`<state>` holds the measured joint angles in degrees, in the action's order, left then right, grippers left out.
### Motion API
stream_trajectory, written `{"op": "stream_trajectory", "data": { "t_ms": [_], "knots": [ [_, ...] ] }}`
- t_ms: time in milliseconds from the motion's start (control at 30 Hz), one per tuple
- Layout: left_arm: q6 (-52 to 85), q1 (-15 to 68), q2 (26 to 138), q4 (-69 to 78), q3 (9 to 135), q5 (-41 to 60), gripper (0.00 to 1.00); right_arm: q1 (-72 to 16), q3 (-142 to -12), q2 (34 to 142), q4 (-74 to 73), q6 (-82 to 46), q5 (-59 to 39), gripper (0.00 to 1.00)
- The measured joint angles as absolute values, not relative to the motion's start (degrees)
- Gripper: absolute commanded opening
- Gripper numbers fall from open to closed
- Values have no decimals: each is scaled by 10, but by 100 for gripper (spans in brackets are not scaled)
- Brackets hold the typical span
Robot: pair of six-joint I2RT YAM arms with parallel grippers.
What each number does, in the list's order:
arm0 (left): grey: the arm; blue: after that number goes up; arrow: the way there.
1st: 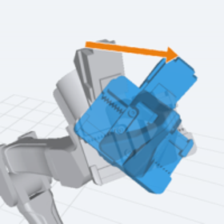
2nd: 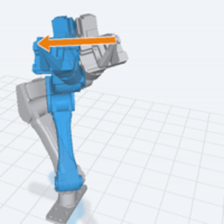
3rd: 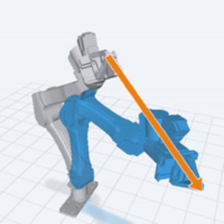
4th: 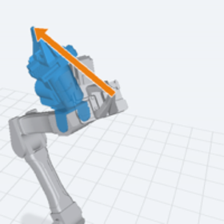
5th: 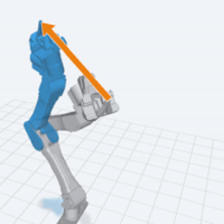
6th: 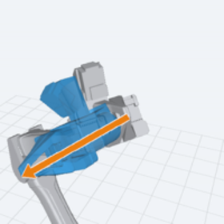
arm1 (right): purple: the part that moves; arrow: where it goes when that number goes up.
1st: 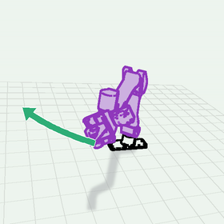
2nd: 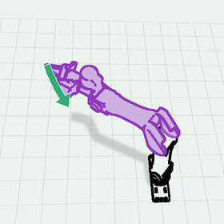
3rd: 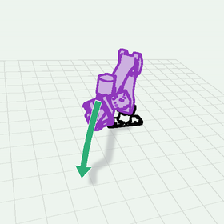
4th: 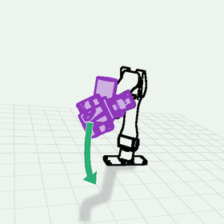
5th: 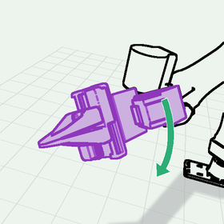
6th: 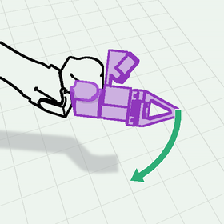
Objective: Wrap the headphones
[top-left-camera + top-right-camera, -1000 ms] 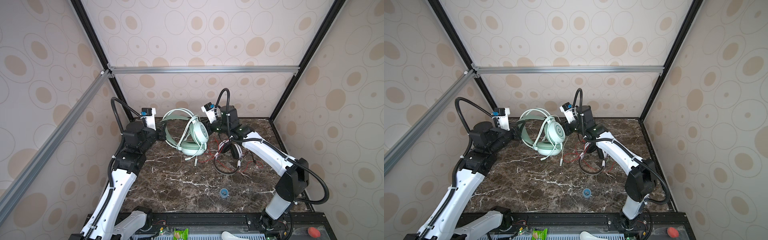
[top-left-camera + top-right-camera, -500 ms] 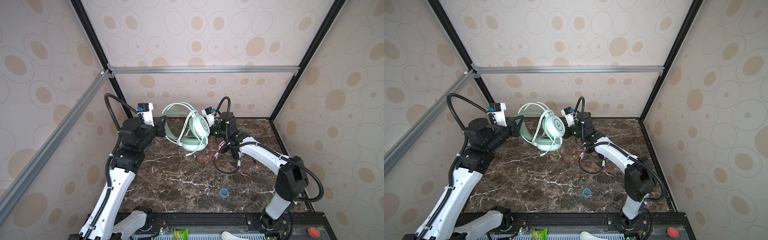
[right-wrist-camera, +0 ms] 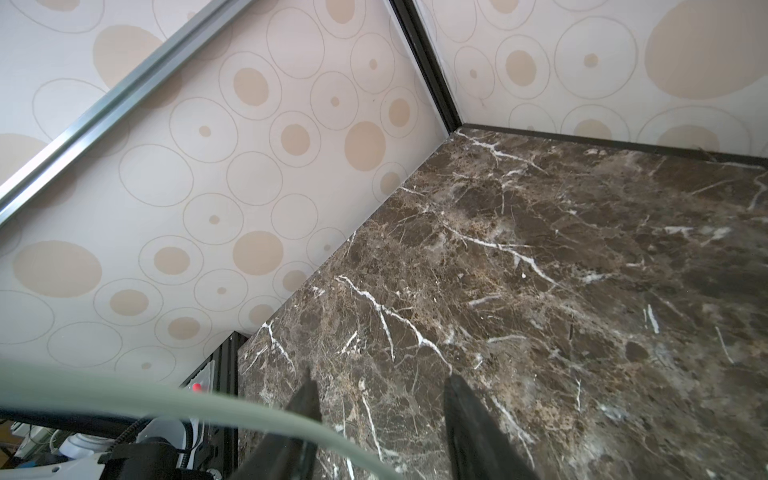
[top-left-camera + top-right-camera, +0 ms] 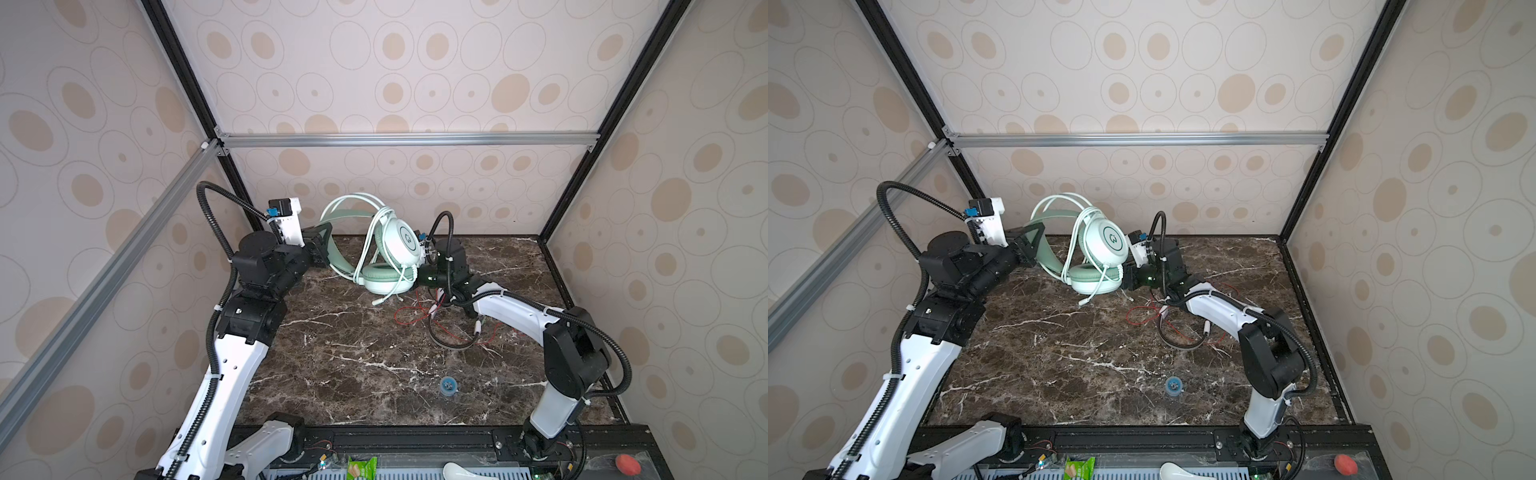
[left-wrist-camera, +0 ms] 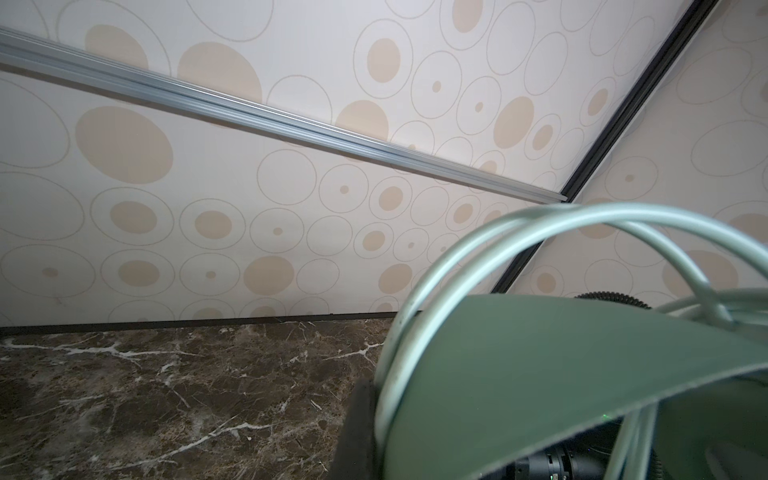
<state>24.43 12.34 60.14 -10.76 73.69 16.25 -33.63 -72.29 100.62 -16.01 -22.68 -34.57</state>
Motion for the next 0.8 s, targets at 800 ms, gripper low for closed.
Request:
{"op": "stream_trajectory", "data": {
  "t_ms": [800],
  "knots": [
    [261, 123, 610, -104, 753, 163, 0, -346, -652, 1093, -227, -267, -367, 51]
  ]
}}
